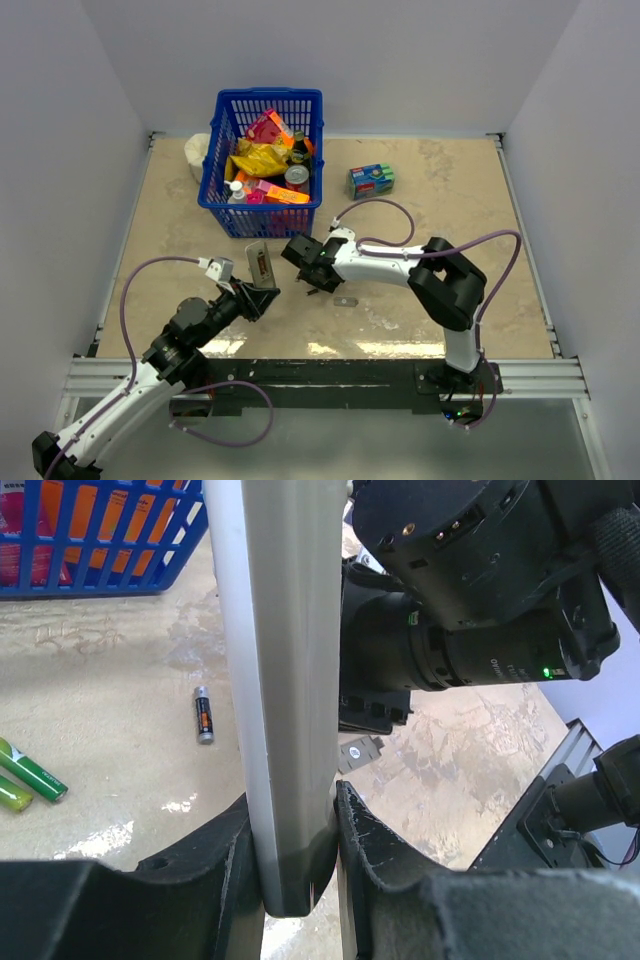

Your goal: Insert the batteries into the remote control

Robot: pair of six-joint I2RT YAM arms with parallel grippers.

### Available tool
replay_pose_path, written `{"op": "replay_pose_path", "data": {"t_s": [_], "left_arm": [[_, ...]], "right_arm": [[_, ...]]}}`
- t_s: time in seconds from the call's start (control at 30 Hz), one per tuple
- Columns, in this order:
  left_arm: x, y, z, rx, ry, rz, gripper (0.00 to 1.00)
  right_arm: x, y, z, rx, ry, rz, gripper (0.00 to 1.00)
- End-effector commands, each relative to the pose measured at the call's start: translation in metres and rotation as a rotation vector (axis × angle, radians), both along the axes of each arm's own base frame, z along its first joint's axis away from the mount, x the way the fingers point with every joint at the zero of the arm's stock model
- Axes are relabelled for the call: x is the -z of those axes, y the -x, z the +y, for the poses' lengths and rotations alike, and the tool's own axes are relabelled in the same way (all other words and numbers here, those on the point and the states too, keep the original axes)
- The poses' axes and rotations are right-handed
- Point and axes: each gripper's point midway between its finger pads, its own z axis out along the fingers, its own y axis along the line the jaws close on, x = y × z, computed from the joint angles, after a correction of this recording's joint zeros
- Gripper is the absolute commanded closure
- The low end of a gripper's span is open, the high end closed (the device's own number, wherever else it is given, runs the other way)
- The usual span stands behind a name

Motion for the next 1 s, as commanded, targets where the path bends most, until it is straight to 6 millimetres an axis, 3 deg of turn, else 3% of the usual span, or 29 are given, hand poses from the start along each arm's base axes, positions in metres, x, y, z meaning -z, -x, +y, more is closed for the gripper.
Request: {"op": "replay_pose_path", "data": {"t_s": [0.0,0.27,0.37,0.47,0.67,0.9,0.97], "left_arm": [[-0.032,-0.005,0.003,-0.02,0.033,-0.084,1.0],[-0.032,-0.004,0.001,-0.01,0.029,-0.081,1.0],[-0.036,-0.003,0.001,-0.009,0.035,-0.088,1.0],[-0.04,-0.004,0.003,-0.015,0.03,-0.096,1.0],[-0.042,-0.004,0.003,-0.018,0.035,-0.096,1.0],[-0.047,-0.004,0.002,-0.008,0.03,-0.106,1.0],[-0.048,-0.003,0.003,-0.008,0.027,-0.112,1.0]], "right_arm": [[0.001,0.015,-0.015,0.063,0.042,0.051,0.57],[-0.005,0.017,-0.014,-0.01,0.063,0.042,0.64],[-0.034,0.007,-0.013,-0.072,0.097,-0.016,0.63],[-0.053,0.01,-0.023,-0.122,0.124,-0.031,0.59],[-0.051,0.034,-0.025,-0.162,0.042,0.038,0.56],[-0.053,0.032,-0.007,-0.045,-0.026,0.081,0.54],[-0.043,0.036,-0.006,-0.005,-0.022,0.125,0.54]]}}
